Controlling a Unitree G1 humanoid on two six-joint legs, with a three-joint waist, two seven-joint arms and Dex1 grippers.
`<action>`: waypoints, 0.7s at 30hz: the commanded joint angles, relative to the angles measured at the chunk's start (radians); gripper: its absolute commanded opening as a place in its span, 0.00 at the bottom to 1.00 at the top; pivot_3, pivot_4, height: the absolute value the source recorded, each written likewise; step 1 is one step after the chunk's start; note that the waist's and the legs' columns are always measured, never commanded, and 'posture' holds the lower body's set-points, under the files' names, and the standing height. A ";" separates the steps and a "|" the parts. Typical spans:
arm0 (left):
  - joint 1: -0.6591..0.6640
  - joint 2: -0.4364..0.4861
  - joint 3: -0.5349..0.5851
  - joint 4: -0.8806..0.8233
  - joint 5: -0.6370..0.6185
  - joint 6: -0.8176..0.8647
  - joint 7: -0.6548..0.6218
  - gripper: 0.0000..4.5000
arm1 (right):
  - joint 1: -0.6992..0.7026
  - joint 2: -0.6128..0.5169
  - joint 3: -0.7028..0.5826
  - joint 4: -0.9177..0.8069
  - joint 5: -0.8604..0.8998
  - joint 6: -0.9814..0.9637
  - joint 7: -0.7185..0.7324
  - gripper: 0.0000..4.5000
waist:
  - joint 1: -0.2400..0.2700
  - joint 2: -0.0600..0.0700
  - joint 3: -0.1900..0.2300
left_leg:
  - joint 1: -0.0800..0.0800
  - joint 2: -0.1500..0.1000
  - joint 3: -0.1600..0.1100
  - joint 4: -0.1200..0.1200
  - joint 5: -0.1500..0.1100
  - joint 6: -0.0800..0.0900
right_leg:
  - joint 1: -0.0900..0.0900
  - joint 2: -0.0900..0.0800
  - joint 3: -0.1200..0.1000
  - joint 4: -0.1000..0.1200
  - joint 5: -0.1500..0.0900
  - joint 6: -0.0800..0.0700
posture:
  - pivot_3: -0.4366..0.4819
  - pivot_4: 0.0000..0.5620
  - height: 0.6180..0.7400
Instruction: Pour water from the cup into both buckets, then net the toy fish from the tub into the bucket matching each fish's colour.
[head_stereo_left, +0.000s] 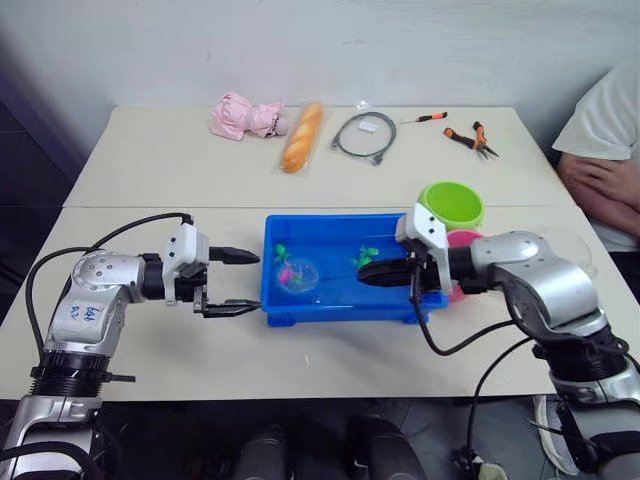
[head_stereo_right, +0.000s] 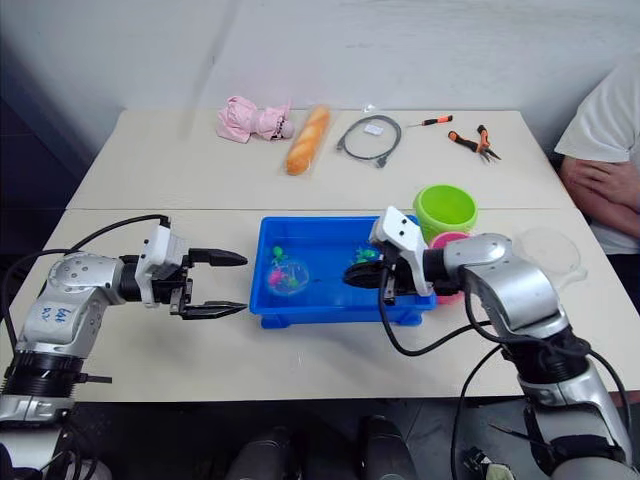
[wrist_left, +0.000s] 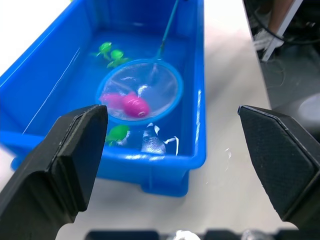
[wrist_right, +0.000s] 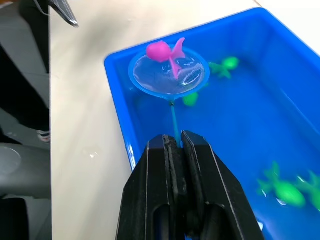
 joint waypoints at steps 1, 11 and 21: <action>-0.029 -0.031 0.056 -0.066 -0.090 0.081 0.052 0.99 | 0.029 -0.028 -0.095 -0.085 0.054 0.006 -0.022 0.00 | 0.000 0.000 0.000 | 0.000 0.000 0.000 0.000 0.000 0.000 | 0.000 0.000 0.000 0.000 0.000 0.000 | 0.48 0.27 0.99; -0.118 -0.108 0.016 -0.108 -0.126 0.173 0.101 0.99 | 0.320 -0.057 -0.353 -0.284 0.101 -0.032 -0.171 0.00 | 0.016 0.000 0.000 | 0.001 0.000 0.001 0.000 0.000 0.000 | 0.002 0.001 0.001 -0.001 0.000 0.001 | 0.48 0.27 0.99; -0.203 -0.200 -0.069 -0.046 -0.118 0.182 0.044 0.99 | 0.606 -0.061 -0.736 -0.499 0.191 -0.061 -0.257 0.00 | 0.039 0.000 0.000 | 0.001 0.000 0.001 0.001 0.000 0.000 | 0.003 0.003 0.000 -0.001 0.000 0.001 | 0.48 0.27 0.99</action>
